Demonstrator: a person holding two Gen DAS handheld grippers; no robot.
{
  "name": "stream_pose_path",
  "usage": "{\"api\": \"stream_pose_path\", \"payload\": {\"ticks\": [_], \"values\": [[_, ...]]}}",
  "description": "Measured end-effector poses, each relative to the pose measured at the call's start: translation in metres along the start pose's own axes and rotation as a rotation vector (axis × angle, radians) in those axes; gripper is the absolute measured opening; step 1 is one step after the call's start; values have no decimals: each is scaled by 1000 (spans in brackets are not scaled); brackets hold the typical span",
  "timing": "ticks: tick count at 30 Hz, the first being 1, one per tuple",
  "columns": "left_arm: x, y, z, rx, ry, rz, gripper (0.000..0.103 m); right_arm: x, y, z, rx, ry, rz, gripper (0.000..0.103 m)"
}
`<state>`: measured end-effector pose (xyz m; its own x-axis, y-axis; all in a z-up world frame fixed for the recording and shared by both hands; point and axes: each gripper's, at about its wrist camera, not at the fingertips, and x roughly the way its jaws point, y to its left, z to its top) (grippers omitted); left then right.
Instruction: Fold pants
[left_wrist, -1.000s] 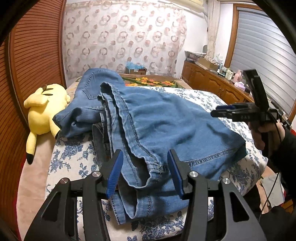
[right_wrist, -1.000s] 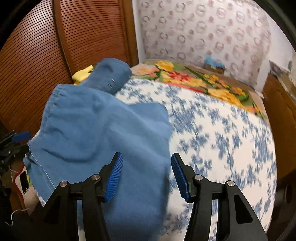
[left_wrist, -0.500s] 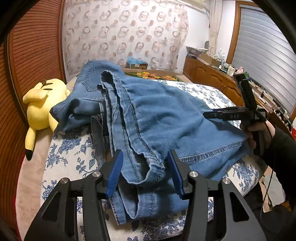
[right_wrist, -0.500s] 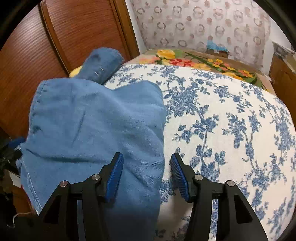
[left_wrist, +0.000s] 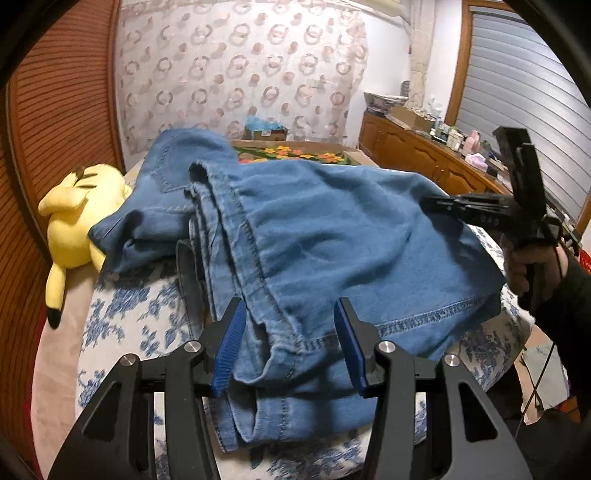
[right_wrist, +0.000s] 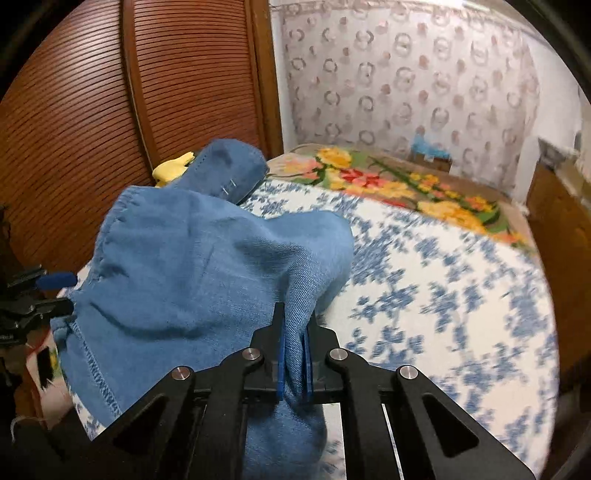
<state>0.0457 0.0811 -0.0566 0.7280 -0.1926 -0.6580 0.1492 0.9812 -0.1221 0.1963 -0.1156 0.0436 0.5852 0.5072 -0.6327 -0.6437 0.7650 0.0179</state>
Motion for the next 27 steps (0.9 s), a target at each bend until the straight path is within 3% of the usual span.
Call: {"api": "stream_pose_path", "payload": {"ticks": [4,7,10,15,18,20,22,25,27], "values": [[4,-18,14,33,-15,-21,51,-31,-17,-5,4,-15,-61,7],[8,-32,23,56,-21,-41,51,-60,-52,-15,56,-31,-125,7],[15,-51,33,89,-24,-66,51,-90,-92,-36,98,-20,-222,7],[31,-83,46,129,-12,-104,51,-107,-142,-83,189,47,-244,8],[43,-106,51,159,1,-119,51,-105,-156,-100,215,66,-260,17],[48,-116,53,174,3,-118,51,-106,-162,-107,224,59,-295,31],[56,-128,54,192,9,-121,51,-109,-162,-113,231,43,-296,37],[68,-141,53,210,34,-129,48,-102,-146,-117,219,15,-303,41],[77,-146,49,216,57,-131,40,-102,-138,-123,218,0,-283,43]]}}
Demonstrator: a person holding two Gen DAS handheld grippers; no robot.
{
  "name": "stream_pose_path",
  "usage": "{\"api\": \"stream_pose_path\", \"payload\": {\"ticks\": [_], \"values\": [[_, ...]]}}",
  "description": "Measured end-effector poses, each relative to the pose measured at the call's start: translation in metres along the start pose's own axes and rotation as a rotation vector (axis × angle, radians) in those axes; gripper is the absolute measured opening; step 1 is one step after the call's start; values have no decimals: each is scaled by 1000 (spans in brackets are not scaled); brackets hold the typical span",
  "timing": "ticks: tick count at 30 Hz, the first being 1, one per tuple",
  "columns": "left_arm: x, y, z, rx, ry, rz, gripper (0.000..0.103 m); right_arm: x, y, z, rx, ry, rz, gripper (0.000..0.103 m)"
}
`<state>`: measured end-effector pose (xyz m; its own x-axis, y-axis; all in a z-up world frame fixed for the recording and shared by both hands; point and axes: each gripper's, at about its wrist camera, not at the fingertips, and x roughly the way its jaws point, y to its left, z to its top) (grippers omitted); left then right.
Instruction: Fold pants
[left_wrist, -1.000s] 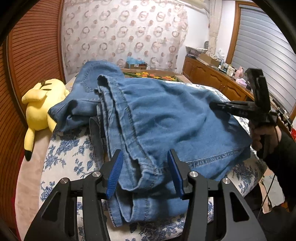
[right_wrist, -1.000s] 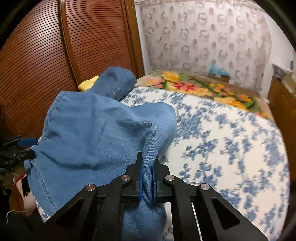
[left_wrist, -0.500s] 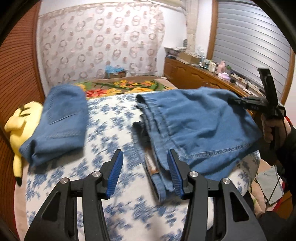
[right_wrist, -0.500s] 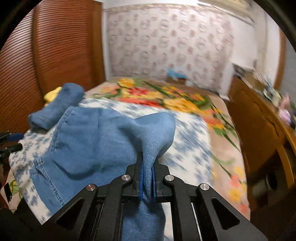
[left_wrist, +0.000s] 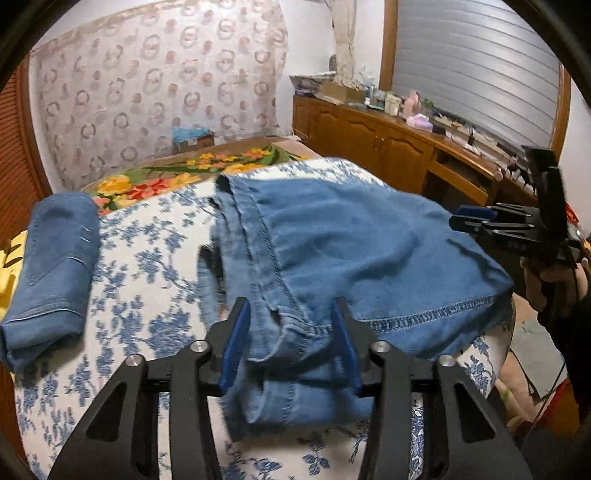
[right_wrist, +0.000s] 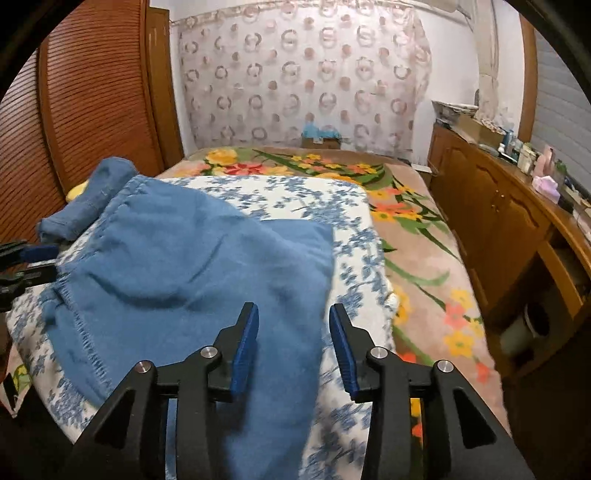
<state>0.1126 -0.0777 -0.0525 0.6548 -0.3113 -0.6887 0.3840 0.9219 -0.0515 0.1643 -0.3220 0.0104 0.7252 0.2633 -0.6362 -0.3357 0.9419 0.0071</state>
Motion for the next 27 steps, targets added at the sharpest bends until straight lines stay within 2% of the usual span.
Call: {"api": "stream_pose_path", "payload": {"ticks": [4,9,15,20,27], "values": [[17,-5,-5,0,43,17,33,1,4,-16,9,-2,38,49],[13,-10,-14,3,47,0,7,-1,-3,-27,22,8,38,52],[-30,-11,-22,-29,-36,-7,6,-9,-13,-32,56,5,45,54],[-33,-3,-29,-44,-10,23,6,-13,-16,-35,69,6,76,55],[-23,-1,-33,-61,15,27,7,-19,-5,-41,73,19,64,55]]}}
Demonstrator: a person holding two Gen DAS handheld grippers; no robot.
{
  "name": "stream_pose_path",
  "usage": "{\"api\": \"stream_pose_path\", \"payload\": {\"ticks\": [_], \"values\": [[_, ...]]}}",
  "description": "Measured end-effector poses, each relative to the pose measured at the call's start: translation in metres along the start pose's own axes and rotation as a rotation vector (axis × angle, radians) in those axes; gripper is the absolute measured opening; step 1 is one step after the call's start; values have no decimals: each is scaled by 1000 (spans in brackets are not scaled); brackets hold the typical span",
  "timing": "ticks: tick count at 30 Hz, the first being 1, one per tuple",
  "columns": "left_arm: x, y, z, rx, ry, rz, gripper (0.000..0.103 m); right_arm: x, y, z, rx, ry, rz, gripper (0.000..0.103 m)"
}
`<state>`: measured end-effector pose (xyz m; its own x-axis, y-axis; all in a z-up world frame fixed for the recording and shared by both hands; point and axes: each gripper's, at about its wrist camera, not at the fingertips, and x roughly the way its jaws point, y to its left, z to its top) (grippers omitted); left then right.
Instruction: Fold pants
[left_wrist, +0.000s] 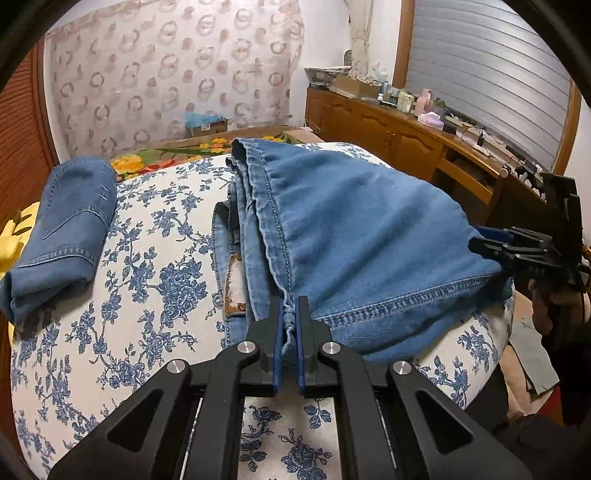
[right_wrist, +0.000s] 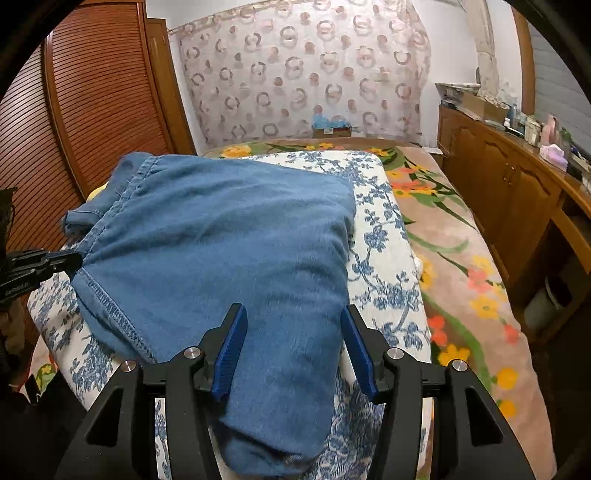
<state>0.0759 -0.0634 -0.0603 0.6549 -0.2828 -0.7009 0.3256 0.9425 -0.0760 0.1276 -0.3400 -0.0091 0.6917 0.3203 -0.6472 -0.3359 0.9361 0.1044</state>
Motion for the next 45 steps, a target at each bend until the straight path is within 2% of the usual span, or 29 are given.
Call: {"api": "stream_pose_path", "payload": {"ticks": [1,4,8,9,14,19,30,33,35,37,41,45], "values": [[0,0,0,-4,-1,0,7,0,-1,-1,5,1,0,55],[0,-3,4,-6,-1,25,23,-2,1,-7,16,3,-7,56],[-1,-5,8,0,-18,25,65,-2,2,-10,39,4,-5,58],[-1,-7,10,5,-24,28,69,-2,2,-10,43,4,-5,58],[-1,-17,22,9,-55,3,74,1,1,-15,74,15,9,60],[2,-34,33,47,-68,-17,74,1,-2,-20,141,-13,72,60],[24,-42,34,51,-25,-19,74,4,1,-23,167,-22,69,57],[34,-38,29,35,2,-16,74,4,3,-23,169,-28,78,45],[41,-36,26,32,21,-14,74,4,5,-22,175,-32,101,29],[48,-33,21,25,41,-15,74,2,6,-22,178,-39,119,21],[49,-29,17,6,44,-37,74,-12,8,-14,179,-95,141,17],[36,-23,17,-6,20,-27,74,-28,15,9,166,-163,167,16]]}}
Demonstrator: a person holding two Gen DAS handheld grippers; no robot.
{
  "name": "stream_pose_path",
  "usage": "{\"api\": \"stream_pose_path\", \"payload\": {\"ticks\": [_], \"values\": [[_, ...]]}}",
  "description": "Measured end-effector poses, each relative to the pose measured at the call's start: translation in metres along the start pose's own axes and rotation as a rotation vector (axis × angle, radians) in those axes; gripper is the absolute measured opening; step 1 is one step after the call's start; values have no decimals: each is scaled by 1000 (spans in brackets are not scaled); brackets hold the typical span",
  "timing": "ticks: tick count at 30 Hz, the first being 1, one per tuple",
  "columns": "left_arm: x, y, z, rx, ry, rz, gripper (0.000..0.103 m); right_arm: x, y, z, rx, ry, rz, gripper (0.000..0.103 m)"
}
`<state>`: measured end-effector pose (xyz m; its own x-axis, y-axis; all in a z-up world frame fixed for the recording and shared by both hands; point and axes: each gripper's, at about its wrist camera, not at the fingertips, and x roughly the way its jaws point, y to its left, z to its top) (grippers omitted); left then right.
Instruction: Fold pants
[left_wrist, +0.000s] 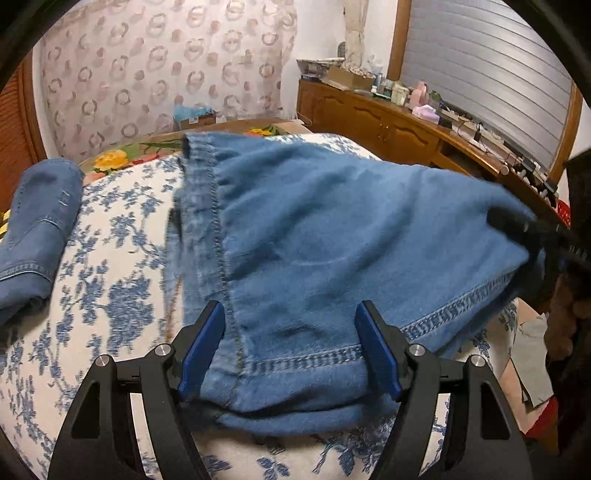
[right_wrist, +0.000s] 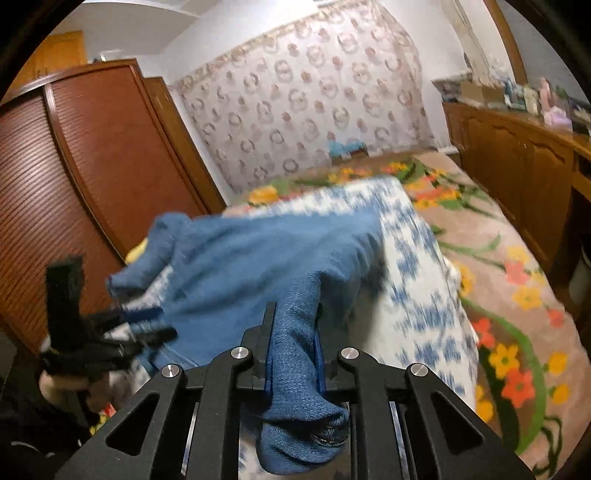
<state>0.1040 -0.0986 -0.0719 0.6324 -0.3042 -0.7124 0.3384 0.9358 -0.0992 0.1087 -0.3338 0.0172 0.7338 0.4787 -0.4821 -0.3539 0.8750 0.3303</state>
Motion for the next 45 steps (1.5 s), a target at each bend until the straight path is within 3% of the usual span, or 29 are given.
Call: {"api": "stream_pose_path", "payload": {"ticks": [8,14,19,28,33,36,37,41,45], "values": [[-34,39,-3,-61,-59,40,74,11,67,37,-136,-42,93,16],[-58,71,-19,-110,-84,84,74,38,124,42,-221,-37,206,15],[-71,95,-31,-143,-88,117,74,83,160,32,-261,34,275,15],[-86,130,-46,-220,-107,167,74,145,177,15,-262,217,389,15],[-83,129,-48,-225,-111,162,74,154,173,16,-262,251,341,19],[-83,128,-45,-218,-111,157,74,145,176,28,-262,245,342,33],[-83,126,-44,-214,-112,157,74,141,177,32,-271,235,324,43],[-83,122,-42,-204,-117,152,74,110,180,43,-284,160,273,44],[-82,117,-38,-197,-122,138,74,98,168,50,-310,89,165,44]]}}
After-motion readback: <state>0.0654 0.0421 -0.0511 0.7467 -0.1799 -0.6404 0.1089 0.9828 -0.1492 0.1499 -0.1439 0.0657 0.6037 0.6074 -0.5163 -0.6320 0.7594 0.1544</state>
